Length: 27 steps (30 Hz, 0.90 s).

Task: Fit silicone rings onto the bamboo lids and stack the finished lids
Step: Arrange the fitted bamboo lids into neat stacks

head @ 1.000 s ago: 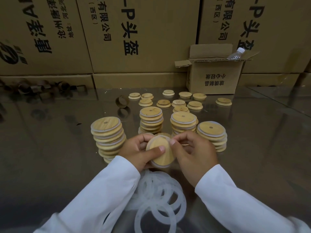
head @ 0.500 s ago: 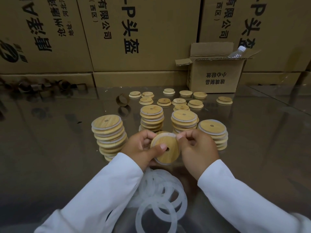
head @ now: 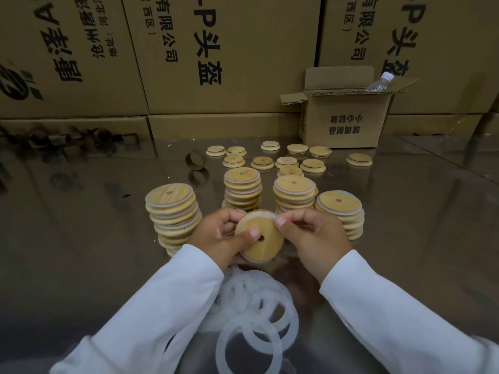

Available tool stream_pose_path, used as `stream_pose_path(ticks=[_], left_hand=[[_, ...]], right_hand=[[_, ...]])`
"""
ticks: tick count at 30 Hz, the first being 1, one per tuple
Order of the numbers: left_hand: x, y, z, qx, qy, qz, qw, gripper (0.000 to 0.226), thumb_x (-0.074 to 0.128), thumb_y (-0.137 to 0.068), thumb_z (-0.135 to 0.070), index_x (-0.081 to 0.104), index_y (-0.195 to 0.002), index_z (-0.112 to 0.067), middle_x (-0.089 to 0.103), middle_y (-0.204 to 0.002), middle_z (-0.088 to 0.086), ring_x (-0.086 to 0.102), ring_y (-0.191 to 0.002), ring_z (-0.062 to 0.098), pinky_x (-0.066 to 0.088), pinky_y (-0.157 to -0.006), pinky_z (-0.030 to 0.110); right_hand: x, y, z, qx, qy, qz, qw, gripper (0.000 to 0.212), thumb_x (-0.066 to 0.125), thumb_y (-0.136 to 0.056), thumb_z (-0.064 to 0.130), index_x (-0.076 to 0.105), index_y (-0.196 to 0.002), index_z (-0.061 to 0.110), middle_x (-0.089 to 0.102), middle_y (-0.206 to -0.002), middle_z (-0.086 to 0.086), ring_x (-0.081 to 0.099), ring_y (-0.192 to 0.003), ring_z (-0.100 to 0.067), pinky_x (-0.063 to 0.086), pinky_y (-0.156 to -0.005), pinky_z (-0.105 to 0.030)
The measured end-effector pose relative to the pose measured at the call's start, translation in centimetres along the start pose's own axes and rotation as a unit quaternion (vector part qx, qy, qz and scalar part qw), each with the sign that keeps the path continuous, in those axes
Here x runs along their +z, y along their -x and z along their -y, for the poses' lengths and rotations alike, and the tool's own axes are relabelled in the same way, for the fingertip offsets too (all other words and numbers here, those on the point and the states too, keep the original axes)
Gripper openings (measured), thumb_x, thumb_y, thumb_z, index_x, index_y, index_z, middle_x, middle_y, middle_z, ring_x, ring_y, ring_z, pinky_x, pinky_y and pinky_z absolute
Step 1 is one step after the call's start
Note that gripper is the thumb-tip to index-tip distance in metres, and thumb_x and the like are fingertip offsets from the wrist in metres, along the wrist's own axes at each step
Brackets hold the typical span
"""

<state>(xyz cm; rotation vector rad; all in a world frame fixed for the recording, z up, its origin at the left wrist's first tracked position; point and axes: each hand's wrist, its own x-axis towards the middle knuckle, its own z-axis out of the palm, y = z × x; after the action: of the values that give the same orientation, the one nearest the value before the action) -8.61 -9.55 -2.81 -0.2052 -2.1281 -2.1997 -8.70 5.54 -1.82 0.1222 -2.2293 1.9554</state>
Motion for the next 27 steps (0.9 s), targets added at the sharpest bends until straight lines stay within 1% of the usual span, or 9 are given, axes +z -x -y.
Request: stream_pose_path(ticks=[5, 8, 9, 12, 14, 16, 18, 23, 27], left_hand=[[-0.22, -0.26, -0.06, 0.007, 0.015, 0.014, 1.0, 0.01, 0.059, -0.082, 0.001, 0.058, -0.084, -0.008, 0.069, -0.074, 0.007, 0.067, -0.071, 0.022, 0.058, -0.06, 0.039], [-0.29, -0.46, -0.01, 0.007, 0.017, 0.015, 1.0, 0.01, 0.057, -0.083, 0.001, 0.058, -0.084, -0.009, 0.068, -0.075, 0.006, 0.066, -0.072, 0.021, 0.057, -0.062, 0.039], [-0.36, -0.51, 0.03, 0.008, 0.015, 0.016, 1.0, 0.01, 0.057, -0.083, 0.0, 0.058, -0.084, -0.01, 0.068, -0.075, 0.005, 0.066, -0.072, 0.021, 0.057, -0.061, 0.038], [-0.48, -0.55, 0.12, 0.013, 0.016, 0.018, 1.0, 0.01, 0.056, -0.084, 0.0, 0.058, -0.085, -0.01, 0.068, -0.073, 0.003, 0.066, -0.07, 0.017, 0.058, -0.058, 0.034], [-0.47, -0.56, 0.21, 0.016, 0.027, 0.017, 0.999, 0.009, 0.055, -0.084, 0.0, 0.057, -0.086, -0.009, 0.069, -0.068, 0.001, 0.067, -0.065, 0.014, 0.057, -0.055, 0.03], [-0.44, -0.56, 0.28, 0.023, 0.032, 0.014, 0.999, 0.009, 0.055, -0.084, 0.001, 0.056, -0.085, -0.008, 0.069, -0.064, -0.001, 0.066, -0.061, 0.011, 0.056, -0.053, 0.028], [-0.41, -0.59, 0.29, 0.03, 0.032, 0.012, 0.999, 0.01, 0.055, -0.083, 0.001, 0.056, -0.086, -0.008, 0.069, -0.064, -0.001, 0.066, -0.061, 0.01, 0.056, -0.053, 0.028], [-0.6, -0.57, 0.52, 0.038, 0.012, 0.016, 0.999, 0.011, 0.057, -0.083, 0.001, 0.057, -0.086, -0.01, 0.07, -0.066, -0.001, 0.067, -0.064, 0.012, 0.056, -0.054, 0.028], [-0.56, -0.66, 0.68, 0.011, 0.043, 0.014, 0.999, 0.008, 0.056, -0.083, -0.001, 0.056, -0.085, -0.008, 0.07, -0.064, 0.0, 0.068, -0.062, 0.013, 0.057, -0.053, 0.03]], right_hand=[[-0.63, -0.48, 0.22, 0.032, -0.038, 0.031, 0.998, 0.024, 0.07, -0.079, 0.017, 0.071, -0.057, 0.027, 0.069, -0.062, 0.01, 0.064, -0.07, -0.012, 0.049, -0.07, -0.028], [-0.68, -0.55, 0.38, 0.032, -0.038, 0.038, 0.998, 0.027, 0.069, -0.08, 0.016, 0.072, -0.056, 0.028, 0.071, -0.068, 0.005, 0.067, -0.079, -0.021, 0.053, -0.081, -0.038], [-0.74, -0.5, 0.43, 0.02, -0.026, 0.035, 0.999, 0.027, 0.069, -0.08, 0.016, 0.071, -0.056, 0.027, 0.071, -0.066, 0.007, 0.067, -0.078, -0.016, 0.054, -0.08, -0.035], [-0.86, -0.22, 0.81, -0.059, 0.064, 0.014, 0.996, 0.022, 0.068, -0.081, 0.019, 0.065, -0.061, 0.03, 0.064, -0.058, 0.021, 0.059, -0.065, 0.008, 0.044, -0.06, -0.006], [-0.71, 0.05, 0.91, -0.093, 0.089, 0.001, 0.992, 0.021, 0.068, -0.081, 0.019, 0.063, -0.064, 0.03, 0.064, -0.06, 0.018, 0.058, -0.066, 0.007, 0.041, -0.058, -0.002], [-0.42, 0.25, 0.81, -0.106, 0.087, -0.009, 0.991, 0.019, 0.068, -0.081, 0.019, 0.063, -0.066, 0.03, 0.065, -0.066, 0.013, 0.059, -0.067, -0.002, 0.044, -0.06, -0.006], [-0.29, 0.37, 0.76, -0.104, 0.069, -0.013, 0.992, 0.019, 0.069, -0.08, 0.018, 0.063, -0.066, 0.029, 0.065, -0.068, 0.01, 0.059, -0.066, -0.003, 0.046, -0.061, -0.01], [-0.42, 0.28, 0.66, -0.072, 0.019, 0.017, 0.997, 0.015, 0.068, -0.08, 0.012, 0.067, -0.069, 0.023, 0.067, -0.071, 0.002, 0.062, -0.071, -0.012, 0.053, -0.072, -0.024], [-0.66, 0.24, 0.48, -0.082, 0.027, 0.048, 0.995, 0.022, 0.067, -0.081, 0.009, 0.065, -0.074, 0.03, 0.064, -0.071, 0.006, 0.059, -0.066, -0.002, 0.052, -0.068, -0.016]])
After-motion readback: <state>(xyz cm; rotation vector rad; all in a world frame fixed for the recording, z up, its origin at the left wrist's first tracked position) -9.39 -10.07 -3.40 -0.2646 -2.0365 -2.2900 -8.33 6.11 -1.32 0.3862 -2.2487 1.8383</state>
